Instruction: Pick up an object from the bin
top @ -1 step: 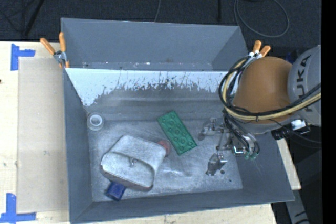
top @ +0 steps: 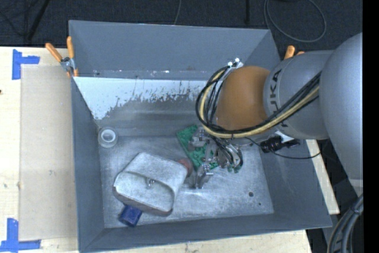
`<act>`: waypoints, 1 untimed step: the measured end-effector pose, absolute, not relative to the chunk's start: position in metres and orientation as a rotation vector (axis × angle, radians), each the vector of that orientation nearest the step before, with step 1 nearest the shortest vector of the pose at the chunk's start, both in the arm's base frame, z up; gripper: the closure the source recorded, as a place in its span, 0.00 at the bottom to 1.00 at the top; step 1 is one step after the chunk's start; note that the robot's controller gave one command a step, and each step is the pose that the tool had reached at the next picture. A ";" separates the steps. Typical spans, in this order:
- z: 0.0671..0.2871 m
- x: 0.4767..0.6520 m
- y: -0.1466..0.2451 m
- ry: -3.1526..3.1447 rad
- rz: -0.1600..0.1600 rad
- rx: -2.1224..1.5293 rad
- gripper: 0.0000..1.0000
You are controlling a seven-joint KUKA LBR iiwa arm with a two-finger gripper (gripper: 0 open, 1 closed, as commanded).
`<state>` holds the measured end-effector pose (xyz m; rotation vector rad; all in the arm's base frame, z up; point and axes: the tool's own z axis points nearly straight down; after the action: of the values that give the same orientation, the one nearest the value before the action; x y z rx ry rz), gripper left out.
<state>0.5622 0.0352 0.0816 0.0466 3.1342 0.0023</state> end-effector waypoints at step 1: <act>0.082 0.521 -0.008 3.147 -0.002 0.041 0.00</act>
Offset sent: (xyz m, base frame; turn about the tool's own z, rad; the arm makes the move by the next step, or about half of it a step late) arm -0.0391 -0.0402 0.0014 -0.0077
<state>0.5211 -0.0075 0.0824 0.0410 3.1467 -0.0025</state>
